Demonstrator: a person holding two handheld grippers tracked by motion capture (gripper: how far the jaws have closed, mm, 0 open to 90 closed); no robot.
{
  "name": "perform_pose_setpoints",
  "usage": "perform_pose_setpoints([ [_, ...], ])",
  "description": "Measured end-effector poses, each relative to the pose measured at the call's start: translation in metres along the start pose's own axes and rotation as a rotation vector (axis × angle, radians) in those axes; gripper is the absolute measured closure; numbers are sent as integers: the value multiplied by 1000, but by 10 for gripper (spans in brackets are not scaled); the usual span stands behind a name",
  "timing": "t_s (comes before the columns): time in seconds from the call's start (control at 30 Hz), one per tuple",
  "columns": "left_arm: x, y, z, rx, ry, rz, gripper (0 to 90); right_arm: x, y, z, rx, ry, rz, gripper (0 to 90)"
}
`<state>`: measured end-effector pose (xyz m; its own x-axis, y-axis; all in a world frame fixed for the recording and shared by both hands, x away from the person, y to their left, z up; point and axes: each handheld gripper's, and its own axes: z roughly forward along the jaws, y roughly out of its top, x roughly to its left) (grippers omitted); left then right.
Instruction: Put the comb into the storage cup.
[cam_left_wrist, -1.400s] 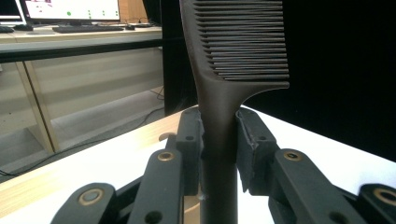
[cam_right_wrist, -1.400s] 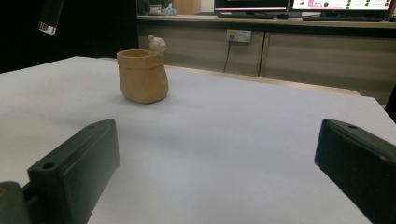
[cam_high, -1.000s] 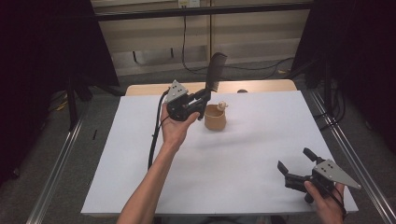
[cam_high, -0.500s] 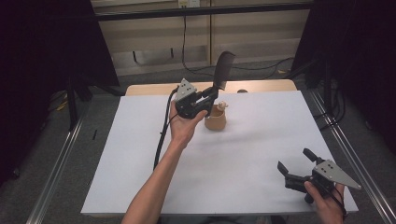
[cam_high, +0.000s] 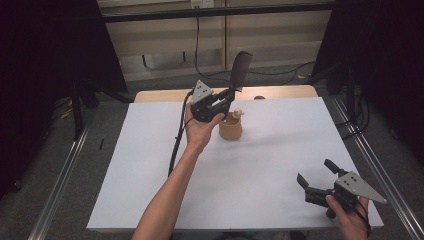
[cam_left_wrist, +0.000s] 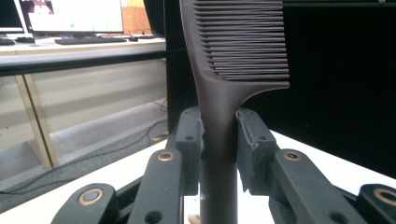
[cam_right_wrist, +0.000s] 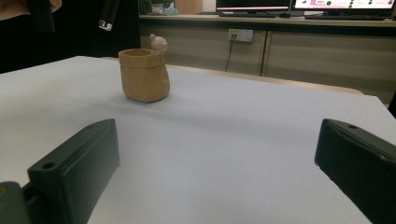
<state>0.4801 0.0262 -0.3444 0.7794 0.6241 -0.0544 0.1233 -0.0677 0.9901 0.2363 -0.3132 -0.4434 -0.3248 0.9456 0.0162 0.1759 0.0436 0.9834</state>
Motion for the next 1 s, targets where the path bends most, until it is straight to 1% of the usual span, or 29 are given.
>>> perform_pose_setpoints([
  [0.07,1,0,2,-6,4,-9,728,0,0,0,0,0,0,0],
  [0.1,0,0,4,-4,17,-2,728,0,0,0,0,-1,2,0],
  [0.17,0,-1,6,8,13,25,729,0,0,0,1,-1,3,0],
  [0.23,1,-4,9,15,8,25,728,0,0,0,2,0,2,0],
  [0.33,3,-10,14,24,7,11,729,-1,0,0,2,-1,0,0],
  [0.37,4,-12,15,27,9,13,729,0,0,0,3,-1,2,0],
  [0.47,7,-16,19,28,9,4,729,-1,0,0,1,-3,6,0],
  [0.5,8,-17,19,26,10,-7,729,-1,0,0,1,-3,8,0],
  [0.6,13,-20,20,33,17,-21,729,-1,0,-1,1,-2,7,0],
  [0.67,15,-22,20,42,20,-10,728,-1,-1,-1,-1,-4,8,0],
  [0.73,16,-23,21,34,16,-20,728,-1,-1,-1,-1,-4,8,0],
  [0.8,15,-23,22,28,21,-15,729,-1,-1,-1,0,-4,8,0],
  [0.87,16,-25,23,36,14,-13,729,-1,-1,0,0,-5,9,0],
  [0.93,18,-28,25,41,14,-25,729,-2,-1,0,3,-5,10,0],
  [0.97,19,-31,26,50,14,-23,728,-2,-1,0,2,-5,11,0],
  [1.0,18,-34,28,59,29,-25,728,-1,-1,-1,2,-5,11,0],
])
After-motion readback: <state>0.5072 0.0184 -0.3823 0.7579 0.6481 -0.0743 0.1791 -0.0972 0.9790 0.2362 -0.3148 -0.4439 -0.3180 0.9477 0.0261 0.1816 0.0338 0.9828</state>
